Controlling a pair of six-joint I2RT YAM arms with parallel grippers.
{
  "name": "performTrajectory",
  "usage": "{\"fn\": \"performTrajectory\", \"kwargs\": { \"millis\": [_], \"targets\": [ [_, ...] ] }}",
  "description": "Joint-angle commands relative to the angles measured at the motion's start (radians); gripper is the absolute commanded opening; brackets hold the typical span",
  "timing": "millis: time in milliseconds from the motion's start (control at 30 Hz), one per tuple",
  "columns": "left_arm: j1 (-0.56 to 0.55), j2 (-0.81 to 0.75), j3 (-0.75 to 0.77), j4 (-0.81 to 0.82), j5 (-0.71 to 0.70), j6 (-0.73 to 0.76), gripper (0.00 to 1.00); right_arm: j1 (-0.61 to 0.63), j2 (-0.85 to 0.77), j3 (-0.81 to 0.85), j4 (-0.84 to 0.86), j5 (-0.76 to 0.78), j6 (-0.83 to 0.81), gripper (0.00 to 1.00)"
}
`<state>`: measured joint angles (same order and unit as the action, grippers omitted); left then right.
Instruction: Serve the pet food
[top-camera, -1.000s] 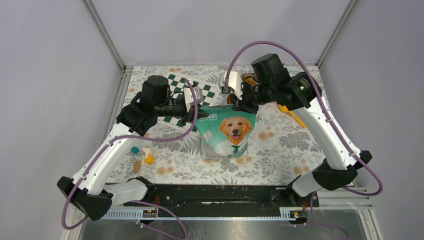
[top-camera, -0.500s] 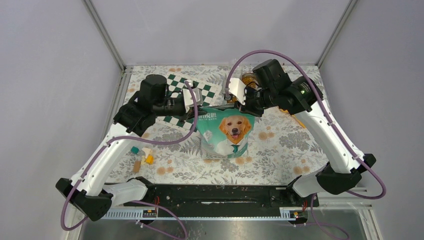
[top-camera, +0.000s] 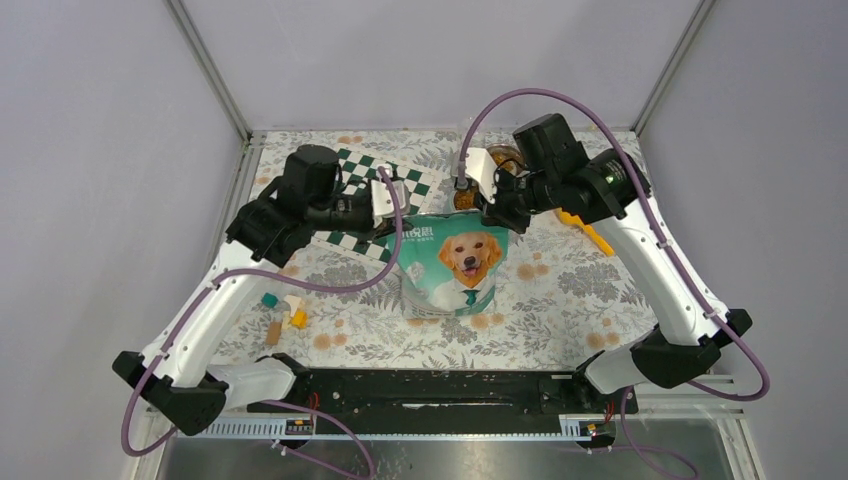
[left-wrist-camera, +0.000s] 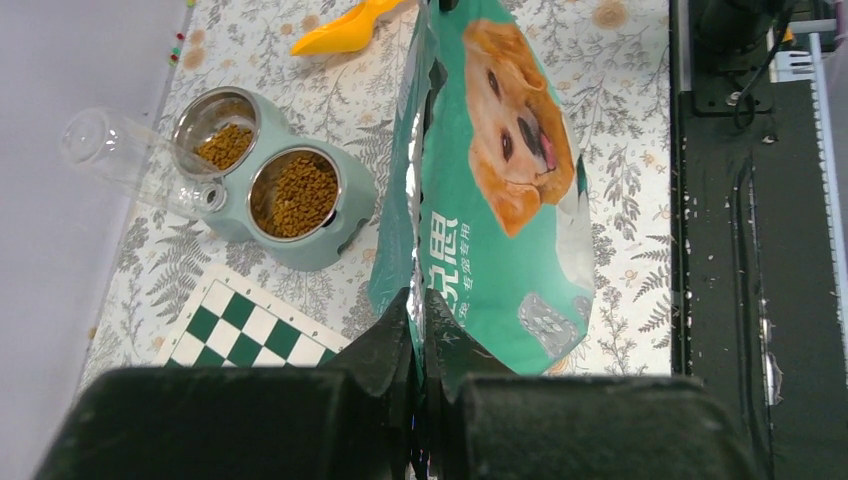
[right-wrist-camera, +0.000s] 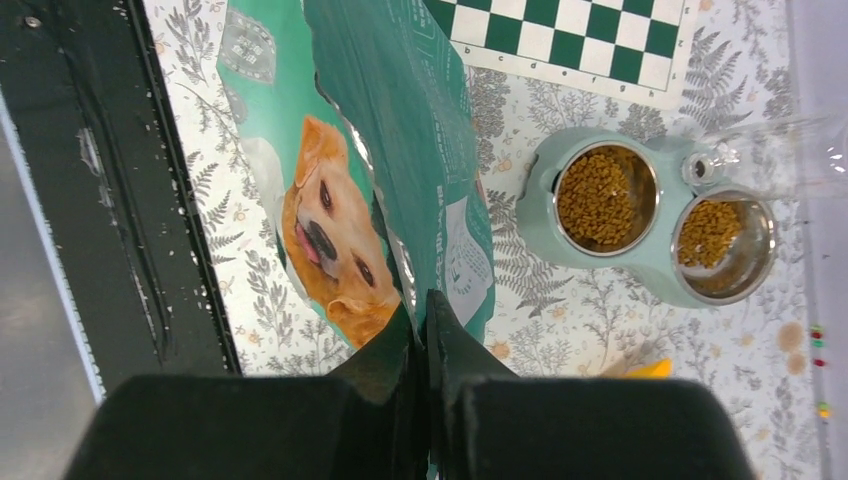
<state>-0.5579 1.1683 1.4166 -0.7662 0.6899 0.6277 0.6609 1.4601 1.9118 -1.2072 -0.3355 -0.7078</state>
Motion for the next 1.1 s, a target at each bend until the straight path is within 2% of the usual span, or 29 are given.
{"fn": "performTrajectory", "kwargs": {
  "millis": [0,133,367,400,500,567,633,767,900,1067],
  "targets": [
    [0.024,0.005,0.099,-0.055,0.007,0.022,0.00,-0.097,-0.049,0.108,-0.068,-0.016,0.021,0.00],
    [0.025,0.041,0.131,-0.056,0.061,-0.007,0.00,-0.102,-0.014,0.169,-0.107,-0.127,0.066,0.00],
    [0.026,0.064,0.130,-0.070,0.115,-0.062,0.00,-0.101,-0.009,0.119,-0.059,-0.233,0.137,0.01],
    [0.026,0.063,0.124,-0.063,0.102,-0.070,0.00,-0.101,-0.014,0.099,-0.036,-0.242,0.143,0.08],
    [0.026,0.056,0.104,-0.016,0.074,-0.107,0.19,-0.100,-0.034,0.043,0.035,-0.271,0.146,0.31],
    [0.026,0.056,0.099,-0.001,0.082,-0.115,0.25,-0.091,-0.043,0.019,0.078,-0.281,0.145,0.38],
    [0.026,0.058,0.097,0.004,0.085,-0.116,0.27,-0.078,-0.047,-0.003,0.106,-0.280,0.133,0.40],
    [0.026,0.054,0.091,0.005,0.079,-0.096,0.27,-0.041,-0.035,-0.013,0.110,-0.258,0.093,0.41],
    [0.026,0.045,0.083,0.004,0.071,-0.069,0.25,-0.001,-0.017,-0.018,0.109,-0.197,0.060,0.46],
    [0.026,0.033,0.079,0.004,0.048,-0.052,0.16,0.061,0.034,0.010,0.114,-0.141,0.038,0.50]
  ]
}}
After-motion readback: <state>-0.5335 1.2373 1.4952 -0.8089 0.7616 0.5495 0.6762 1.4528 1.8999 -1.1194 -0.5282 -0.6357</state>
